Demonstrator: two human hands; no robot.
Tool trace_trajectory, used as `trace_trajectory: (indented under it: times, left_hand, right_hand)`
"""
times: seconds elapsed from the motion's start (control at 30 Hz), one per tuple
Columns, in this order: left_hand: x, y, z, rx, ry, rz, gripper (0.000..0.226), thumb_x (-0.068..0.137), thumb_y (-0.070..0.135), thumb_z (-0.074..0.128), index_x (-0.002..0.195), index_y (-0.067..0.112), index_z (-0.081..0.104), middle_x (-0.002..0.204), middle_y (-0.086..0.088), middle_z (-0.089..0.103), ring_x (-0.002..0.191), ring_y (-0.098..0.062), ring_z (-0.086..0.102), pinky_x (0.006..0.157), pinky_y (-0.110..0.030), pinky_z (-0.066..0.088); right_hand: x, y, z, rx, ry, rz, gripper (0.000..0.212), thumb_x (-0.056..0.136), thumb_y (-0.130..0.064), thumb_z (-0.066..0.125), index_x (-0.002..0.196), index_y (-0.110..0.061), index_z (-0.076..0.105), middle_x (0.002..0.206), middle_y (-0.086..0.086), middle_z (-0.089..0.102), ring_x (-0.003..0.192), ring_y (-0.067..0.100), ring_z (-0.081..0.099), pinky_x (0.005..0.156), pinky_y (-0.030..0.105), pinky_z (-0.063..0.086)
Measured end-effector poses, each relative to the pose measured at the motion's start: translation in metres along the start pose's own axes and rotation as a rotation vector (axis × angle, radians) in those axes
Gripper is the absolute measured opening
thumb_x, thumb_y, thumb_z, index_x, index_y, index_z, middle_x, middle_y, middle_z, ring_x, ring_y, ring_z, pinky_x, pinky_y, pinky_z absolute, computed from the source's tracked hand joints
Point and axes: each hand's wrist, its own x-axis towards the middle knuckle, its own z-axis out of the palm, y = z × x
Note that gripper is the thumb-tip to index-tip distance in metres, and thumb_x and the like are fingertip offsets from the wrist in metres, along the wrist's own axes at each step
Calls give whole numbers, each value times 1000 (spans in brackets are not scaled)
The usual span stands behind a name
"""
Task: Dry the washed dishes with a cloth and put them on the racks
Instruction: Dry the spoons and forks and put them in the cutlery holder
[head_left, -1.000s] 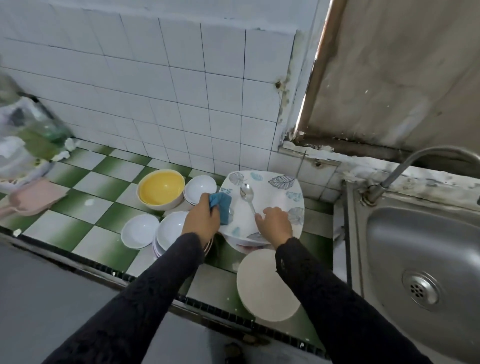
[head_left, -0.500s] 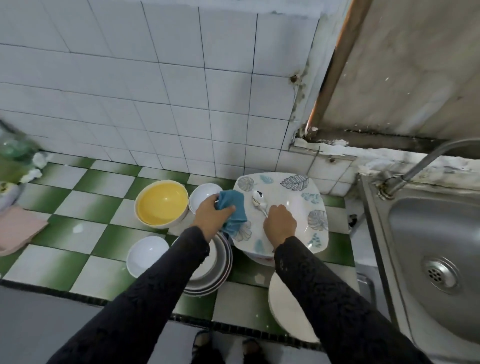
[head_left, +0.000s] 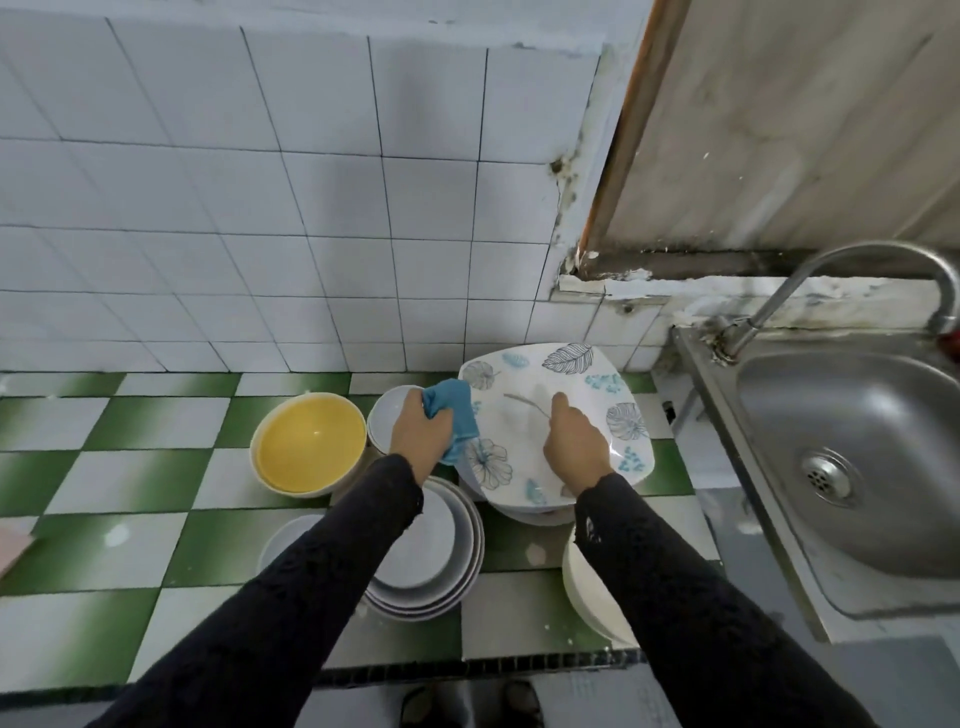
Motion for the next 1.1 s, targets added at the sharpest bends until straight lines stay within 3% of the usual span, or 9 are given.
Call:
trace_trajectory:
  times: [0.1, 0.23, 0.37, 0.43, 0.5, 0.57, 0.63, 0.73, 1.1]
  left_hand:
    - [3, 1, 2, -47, 15, -16, 19, 100, 18, 53, 118, 15, 46, 116, -12, 60, 103, -27, 63, 87, -42, 57]
    - [6, 4, 8, -24, 88, 14, 21, 100, 26, 54, 119, 17, 51, 119, -12, 62, 105, -27, 63, 93, -47, 55]
    - [7, 18, 18, 11, 189, 165, 20, 102, 25, 51, 117, 12, 53, 109, -8, 62, 83, -8, 60, 65, -18, 51]
    - [6, 24, 25, 128, 171, 272, 25, 102, 23, 50, 124, 10, 52, 108, -8, 62, 81, -9, 58, 64, -16, 47]
    - [6, 25, 31, 363, 22, 383, 34, 102, 21, 49, 135, 12, 49, 117, -14, 63, 91, -19, 60, 77, -26, 50]
    - [8, 22, 35, 736, -193, 458, 49, 103, 15, 45, 151, 17, 33, 145, -15, 49, 122, -26, 55, 101, -31, 43]
    - [15, 24, 34, 953, -262, 509, 59, 103, 5, 41, 156, 20, 19, 163, -4, 21, 148, -22, 26, 117, -31, 22]
    - [26, 33, 27, 1051, -239, 560, 65, 100, -3, 39, 156, 19, 16, 165, 2, 8, 152, -18, 9, 120, -31, 11]
    - [17, 41, 25, 1082, -151, 553, 66, 99, -1, 42, 157, 17, 15, 165, 2, 8, 152, -18, 8, 122, -34, 14]
  right_hand:
    - [1, 0, -5, 300, -49, 114, 20, 101, -6, 43, 120, -3, 47, 104, 17, 60, 89, 34, 58, 68, 33, 40]
    - [2, -6, -15, 1109, -275, 365, 22, 99, -1, 35, 108, -13, 51, 81, 10, 52, 55, 13, 38, 41, 20, 28]
    - [3, -18, -20, 1518, -466, 483, 27, 99, 6, 28, 102, -10, 49, 67, 5, 43, 39, 6, 32, 34, 16, 25]
    - [6, -24, -23, 1591, -520, 499, 27, 101, 5, 29, 101, -11, 51, 64, 4, 43, 37, 6, 31, 33, 16, 25]
    - [9, -31, -28, 1608, -550, 490, 27, 102, 4, 29, 97, -11, 51, 63, 3, 42, 35, 5, 29, 31, 15, 24]
    - [12, -36, -35, 1559, -557, 486, 30, 101, 6, 27, 88, -11, 49, 59, 2, 41, 33, 3, 25, 30, 14, 21]
    - [11, -36, -42, 1530, -571, 493, 31, 101, 6, 27, 85, -11, 47, 56, 1, 39, 31, 2, 23, 30, 12, 19]
    - [11, -31, -52, 1550, -615, 479, 27, 105, 0, 31, 88, -12, 49, 66, 0, 32, 32, 1, 22, 30, 11, 18]
    - [8, -37, -62, 1536, -617, 427, 21, 104, 1, 36, 93, -10, 50, 64, 2, 35, 33, 1, 23, 29, 12, 20]
